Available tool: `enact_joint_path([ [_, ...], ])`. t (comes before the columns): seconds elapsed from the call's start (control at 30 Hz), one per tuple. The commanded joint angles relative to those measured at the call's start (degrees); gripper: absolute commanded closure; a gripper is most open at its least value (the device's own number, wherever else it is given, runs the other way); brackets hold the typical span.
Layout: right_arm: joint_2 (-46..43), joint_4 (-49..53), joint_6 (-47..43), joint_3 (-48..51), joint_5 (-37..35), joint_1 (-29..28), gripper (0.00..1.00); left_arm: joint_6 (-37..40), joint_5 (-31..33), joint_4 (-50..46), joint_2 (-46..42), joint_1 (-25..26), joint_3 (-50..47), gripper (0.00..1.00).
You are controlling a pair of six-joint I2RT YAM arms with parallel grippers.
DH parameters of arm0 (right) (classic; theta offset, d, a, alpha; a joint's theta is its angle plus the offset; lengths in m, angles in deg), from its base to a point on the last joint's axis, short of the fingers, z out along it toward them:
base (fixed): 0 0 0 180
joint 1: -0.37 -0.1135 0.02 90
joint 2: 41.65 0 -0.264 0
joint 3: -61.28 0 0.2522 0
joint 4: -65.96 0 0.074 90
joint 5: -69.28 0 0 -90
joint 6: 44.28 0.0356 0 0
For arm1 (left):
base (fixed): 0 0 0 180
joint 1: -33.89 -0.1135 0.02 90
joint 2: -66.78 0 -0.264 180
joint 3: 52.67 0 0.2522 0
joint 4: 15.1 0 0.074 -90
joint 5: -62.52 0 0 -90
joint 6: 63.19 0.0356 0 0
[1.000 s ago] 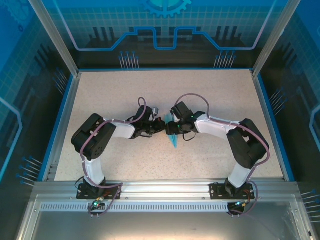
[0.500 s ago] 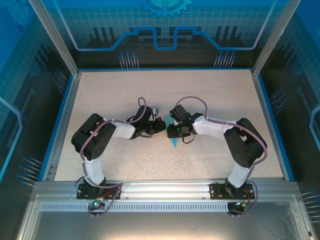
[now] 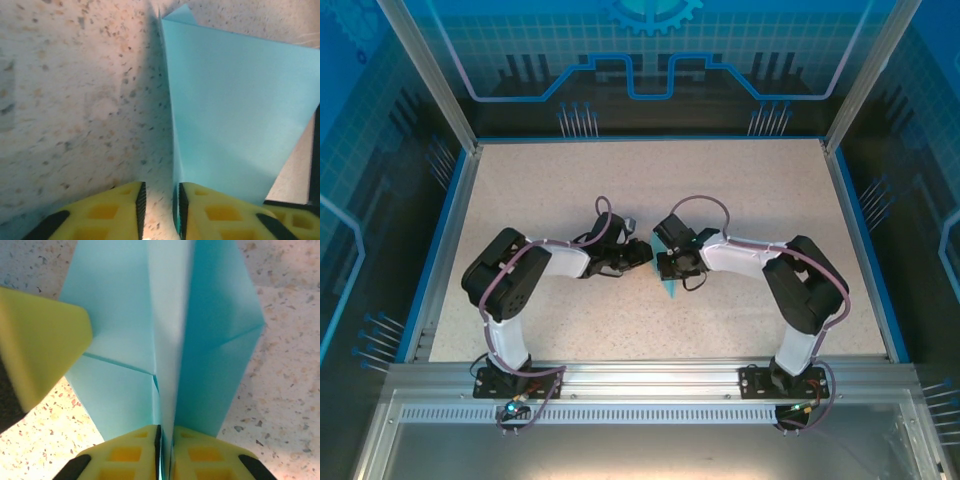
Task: Fold a paper plane with a square sheet of paper (pick it up from the middle)
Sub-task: Move the paper plane to the top-center of the table.
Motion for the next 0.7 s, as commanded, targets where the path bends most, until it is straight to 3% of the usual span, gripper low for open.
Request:
enact_joint_path([
  [0.0,0.86,4.84,0.56,-3.33,-5.42,-2.02,0.87,1.31,4.77,-8.09,-5.35,-1.04,2.73,0.65],
  [0.13,2.4,8.4,0.45,-6.28,-9.48,-3.57,0.86,0.27,9.23,-13.98,-9.48,-3.67,2.92,0.62],
  [0.33,6.06,11.66,0.11,-10.19,-14.21,-5.42,0.83,-0.82,9.43,-15.52,-12.74,-7.81,0.55,0.62],
  [0.67,9.12,12.39,-0.03,-11.53,-16.33,-6.78,0.79,-0.8,9.72,-16.17,-12.53,-8.36,0.13,0.62],
])
